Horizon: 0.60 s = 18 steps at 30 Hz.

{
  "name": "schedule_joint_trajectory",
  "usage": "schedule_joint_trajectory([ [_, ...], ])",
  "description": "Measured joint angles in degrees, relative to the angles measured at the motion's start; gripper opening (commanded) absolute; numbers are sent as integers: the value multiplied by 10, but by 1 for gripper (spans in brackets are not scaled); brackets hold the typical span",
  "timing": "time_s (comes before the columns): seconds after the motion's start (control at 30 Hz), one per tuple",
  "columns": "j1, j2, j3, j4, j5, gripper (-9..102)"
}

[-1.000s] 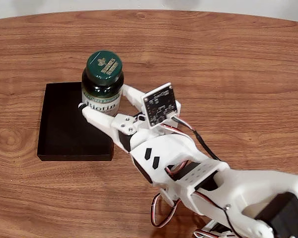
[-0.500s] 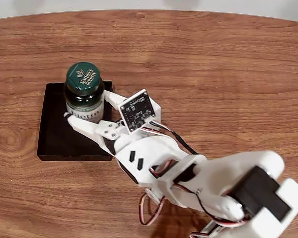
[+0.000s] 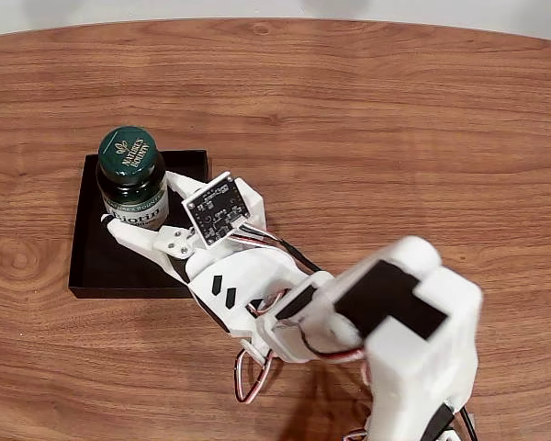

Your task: Pick up the pill bottle and place it in the black box.

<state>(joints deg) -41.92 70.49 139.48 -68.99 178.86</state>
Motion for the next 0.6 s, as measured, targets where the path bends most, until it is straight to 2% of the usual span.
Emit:
schedule_joint_trajectory([
  [0.6,0,-135,-105,-22,11,14],
])
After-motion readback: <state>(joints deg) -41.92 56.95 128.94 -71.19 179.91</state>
